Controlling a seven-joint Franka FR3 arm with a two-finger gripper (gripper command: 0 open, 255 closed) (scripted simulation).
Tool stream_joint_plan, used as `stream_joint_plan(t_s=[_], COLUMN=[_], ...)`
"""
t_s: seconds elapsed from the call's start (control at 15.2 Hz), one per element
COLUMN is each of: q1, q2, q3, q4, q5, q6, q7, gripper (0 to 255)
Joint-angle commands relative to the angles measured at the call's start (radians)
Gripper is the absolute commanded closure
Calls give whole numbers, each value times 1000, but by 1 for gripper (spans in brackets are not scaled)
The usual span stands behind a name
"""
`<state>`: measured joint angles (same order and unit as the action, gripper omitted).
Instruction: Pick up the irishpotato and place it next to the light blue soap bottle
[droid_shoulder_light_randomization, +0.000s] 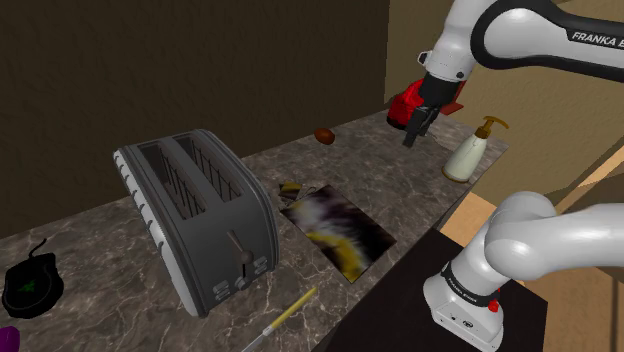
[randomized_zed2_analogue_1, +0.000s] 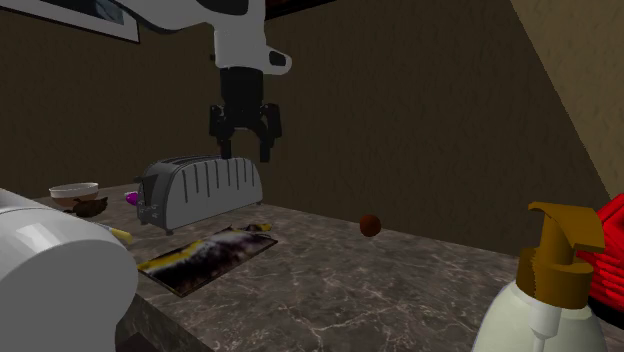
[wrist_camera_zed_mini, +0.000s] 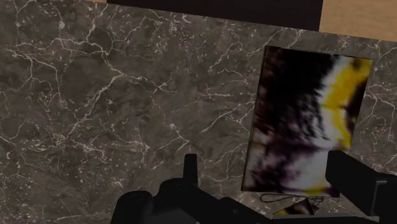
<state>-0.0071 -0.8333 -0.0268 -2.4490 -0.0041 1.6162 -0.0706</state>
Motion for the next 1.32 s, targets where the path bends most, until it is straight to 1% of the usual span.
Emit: stream_joint_plan(t_s=[0.0,0.26,0.59,0.92,1.25], q1=[0,-2,-1,7,14], q2=[0,116,282,463,652], q3=[0,-42,-92,-137,-172], q4=[0,0,34,105,210], q5=[0,-33,-60,-64,-43], q6=[0,131,283,415,519], q7=[0,-69,-153,-237,-326], gripper=[0,0,0,0,0])
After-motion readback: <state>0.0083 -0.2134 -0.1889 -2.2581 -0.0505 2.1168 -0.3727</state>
